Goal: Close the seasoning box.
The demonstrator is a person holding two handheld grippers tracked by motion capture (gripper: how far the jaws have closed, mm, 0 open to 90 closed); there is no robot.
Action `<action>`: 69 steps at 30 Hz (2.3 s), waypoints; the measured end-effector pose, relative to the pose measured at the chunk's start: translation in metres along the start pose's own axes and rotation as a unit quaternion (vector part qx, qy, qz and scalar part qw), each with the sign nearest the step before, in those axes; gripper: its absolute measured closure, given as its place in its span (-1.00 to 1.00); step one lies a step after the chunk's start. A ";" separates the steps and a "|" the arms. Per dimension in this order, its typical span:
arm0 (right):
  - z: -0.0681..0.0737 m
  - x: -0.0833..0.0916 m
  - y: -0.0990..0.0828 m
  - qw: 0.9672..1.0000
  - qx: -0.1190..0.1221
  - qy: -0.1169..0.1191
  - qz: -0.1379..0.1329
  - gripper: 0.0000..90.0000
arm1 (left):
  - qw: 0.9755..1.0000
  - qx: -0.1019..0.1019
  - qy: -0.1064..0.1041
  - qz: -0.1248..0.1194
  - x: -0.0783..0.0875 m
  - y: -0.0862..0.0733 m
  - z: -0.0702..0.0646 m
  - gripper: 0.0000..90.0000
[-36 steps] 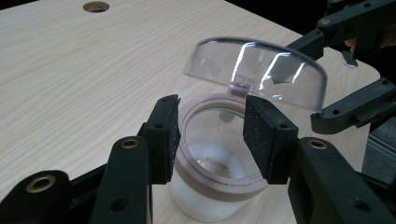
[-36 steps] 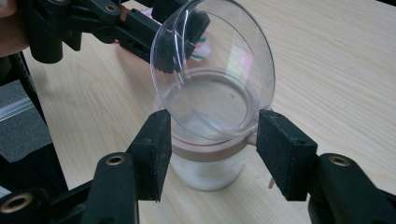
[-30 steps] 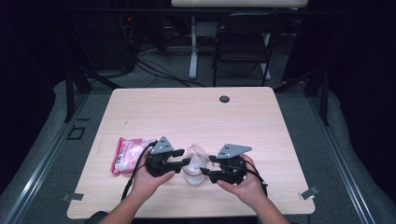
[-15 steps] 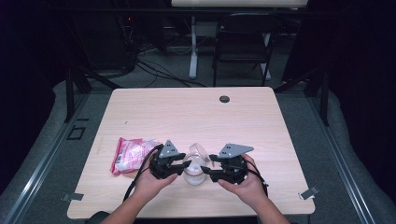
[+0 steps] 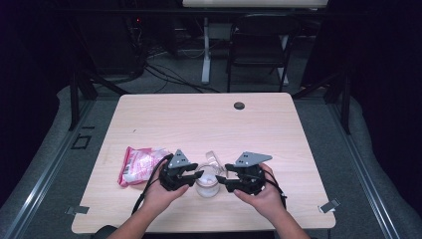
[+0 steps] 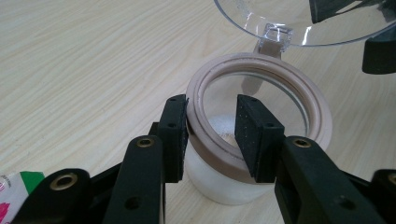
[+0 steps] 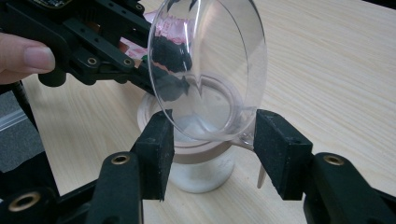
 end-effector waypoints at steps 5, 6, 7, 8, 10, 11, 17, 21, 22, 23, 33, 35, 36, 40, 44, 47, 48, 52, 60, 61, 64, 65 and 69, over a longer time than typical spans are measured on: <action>-0.004 0.001 -0.001 1.000 -0.005 -0.007 -0.001 0.09 | 1.000 -0.002 0.001 -0.001 0.000 0.000 0.000 0.44; -0.004 0.000 -0.001 1.000 -0.008 -0.008 -0.002 0.10 | 1.000 -0.002 0.001 -0.001 0.000 0.000 0.000 0.44; -0.005 0.000 -0.002 1.000 -0.009 -0.009 -0.001 0.10 | 1.000 -0.002 0.001 -0.001 0.000 0.000 0.000 0.44; -0.006 0.000 -0.002 1.000 -0.009 -0.009 0.001 0.11 | 1.000 -0.002 0.001 -0.001 0.000 0.000 0.000 0.44; -0.008 0.000 -0.003 1.000 -0.010 -0.012 0.002 0.12 | 1.000 -0.002 0.001 -0.001 0.000 0.000 0.000 0.44; -0.009 0.000 -0.004 1.000 -0.012 -0.014 0.004 0.13 | 1.000 -0.002 0.001 -0.001 0.000 0.000 0.000 0.44; -0.017 0.000 -0.007 0.999 -0.025 -0.027 0.007 0.17 | 1.000 -0.006 0.005 -0.005 -0.001 0.000 -0.001 0.44; -0.018 0.000 -0.008 0.999 -0.032 -0.027 0.010 0.20 | 1.000 -0.006 0.005 -0.005 -0.001 0.000 -0.001 0.44; -0.018 0.000 -0.009 0.999 -0.032 -0.025 0.012 0.23 | 1.000 -0.006 0.002 -0.002 0.000 0.000 -0.001 0.44; -0.018 0.000 -0.008 0.999 -0.033 -0.025 0.012 0.26 | 1.000 -0.005 0.002 -0.002 -0.001 -0.001 -0.001 0.43; -0.021 -0.001 -0.006 0.999 -0.034 -0.027 0.007 0.48 | 1.000 -0.002 0.010 -0.019 0.008 0.000 0.001 0.31; -0.023 -0.003 -0.005 0.999 -0.039 -0.030 0.005 0.51 | 1.000 -0.002 0.013 -0.022 0.011 0.000 0.002 0.29; -0.025 -0.003 -0.005 0.999 -0.040 -0.030 0.006 0.52 | 1.000 0.001 0.014 -0.025 0.013 0.000 0.003 0.28; -0.031 -0.008 -0.004 0.998 -0.050 -0.028 0.000 0.57 | 0.999 -0.001 0.026 -0.029 0.020 -0.001 0.006 0.26; -0.040 -0.012 -0.002 0.998 -0.066 -0.017 -0.001 0.61 | 0.999 0.002 0.037 -0.031 0.028 -0.004 0.008 0.26; -0.046 -0.016 0.001 0.997 -0.074 -0.014 -0.002 0.62 | 0.998 0.004 0.047 -0.032 0.034 -0.006 0.010 0.26; -0.047 -0.017 0.001 0.997 -0.077 -0.015 -0.004 0.63 | 0.998 0.005 0.050 -0.032 0.036 -0.007 0.011 0.26; -0.054 -0.023 0.004 0.996 -0.090 -0.010 -0.008 0.64 | 0.997 0.008 0.063 -0.032 0.043 -0.012 0.014 0.25; -0.064 -0.034 0.007 0.993 -0.111 -0.003 -0.027 0.65 | 0.996 0.010 0.080 -0.035 0.051 -0.018 0.018 0.20; -0.064 -0.035 0.007 0.994 -0.111 -0.003 -0.027 0.64 | 0.996 0.008 0.080 -0.035 0.051 -0.019 0.018 0.20; -0.065 -0.037 0.007 0.994 -0.107 -0.008 -0.032 0.62 | 0.996 0.005 0.082 -0.036 0.051 -0.019 0.017 0.19; -0.064 -0.037 0.007 0.994 -0.105 -0.011 -0.031 0.59 | 0.996 0.003 0.082 -0.037 0.050 -0.018 0.017 0.18; -0.064 -0.036 0.007 0.994 -0.100 -0.023 -0.031 0.53 | 0.996 0.000 0.083 -0.038 0.050 -0.018 0.017 0.16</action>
Point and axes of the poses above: each handheld gripper's, and its own axes: x roughly backward along the jaws, y roughly out of its top, z roughly to its left, the point moved 3 cm from there along -x, roughly forward along the jaws, and after that the axes turned 13 degrees about -z, right-handed, at the moved point
